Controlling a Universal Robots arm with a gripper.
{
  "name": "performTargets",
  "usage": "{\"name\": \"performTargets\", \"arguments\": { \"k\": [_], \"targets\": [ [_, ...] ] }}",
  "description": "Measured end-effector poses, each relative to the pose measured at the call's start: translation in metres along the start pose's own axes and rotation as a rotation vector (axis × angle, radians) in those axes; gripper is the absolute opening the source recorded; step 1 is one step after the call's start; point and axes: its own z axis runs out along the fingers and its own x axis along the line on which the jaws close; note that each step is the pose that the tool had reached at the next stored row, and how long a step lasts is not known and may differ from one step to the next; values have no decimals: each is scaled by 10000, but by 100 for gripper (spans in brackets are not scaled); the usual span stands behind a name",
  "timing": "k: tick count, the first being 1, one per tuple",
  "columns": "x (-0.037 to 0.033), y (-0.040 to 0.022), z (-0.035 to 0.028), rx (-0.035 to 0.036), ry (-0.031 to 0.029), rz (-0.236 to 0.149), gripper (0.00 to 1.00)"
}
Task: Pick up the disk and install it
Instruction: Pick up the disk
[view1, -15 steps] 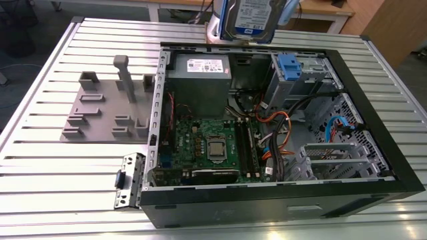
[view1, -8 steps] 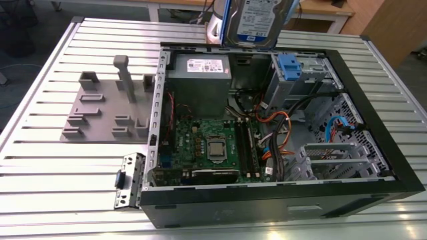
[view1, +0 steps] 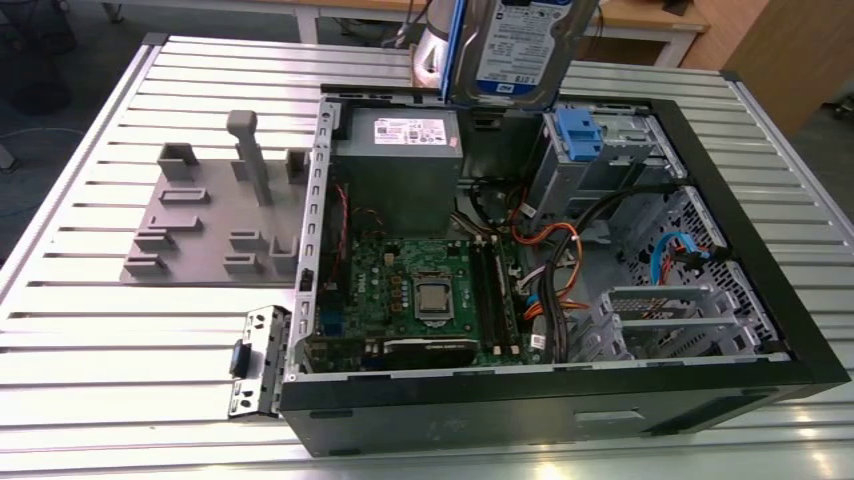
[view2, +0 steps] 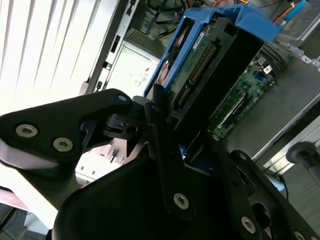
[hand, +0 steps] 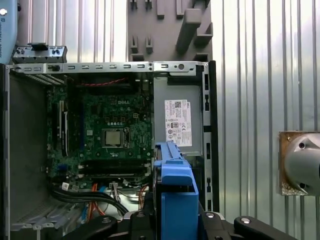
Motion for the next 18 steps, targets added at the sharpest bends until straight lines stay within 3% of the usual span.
{"name": "performTargets", "arguments": {
  "k": [8, 18],
  "targets": [
    [95, -2, -1, 0, 0, 0, 36],
    [168, -3, 2, 1, -1, 1, 36]
  ]
}}
